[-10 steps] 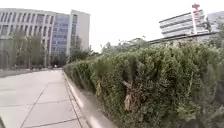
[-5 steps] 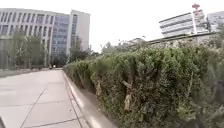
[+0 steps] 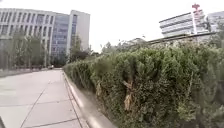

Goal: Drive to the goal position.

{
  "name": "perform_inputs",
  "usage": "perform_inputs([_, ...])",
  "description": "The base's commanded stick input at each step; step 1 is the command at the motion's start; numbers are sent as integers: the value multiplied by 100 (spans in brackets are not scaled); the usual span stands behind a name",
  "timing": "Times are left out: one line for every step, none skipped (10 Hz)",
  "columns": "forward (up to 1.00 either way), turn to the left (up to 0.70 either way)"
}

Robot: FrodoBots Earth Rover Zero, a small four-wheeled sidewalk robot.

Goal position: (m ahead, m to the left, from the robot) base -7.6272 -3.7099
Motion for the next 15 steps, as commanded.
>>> perform_inputs([5, 0])
perform_inputs([5, 0])
perform_inputs([5, 0])
perform_inputs([5, 0])
perform_inputs([5, 0])
perform_inputs([5, 0])
perform_inputs([5, 0])
perform_inputs([5, 0])
perform_inputs([5, 0])
perform_inputs([5, 0])
perform_inputs([5, 0])
perform_inputs([5, 0])
perform_inputs([5, 0])
perform_inputs([5, 0])
perform_inputs([5, 0])
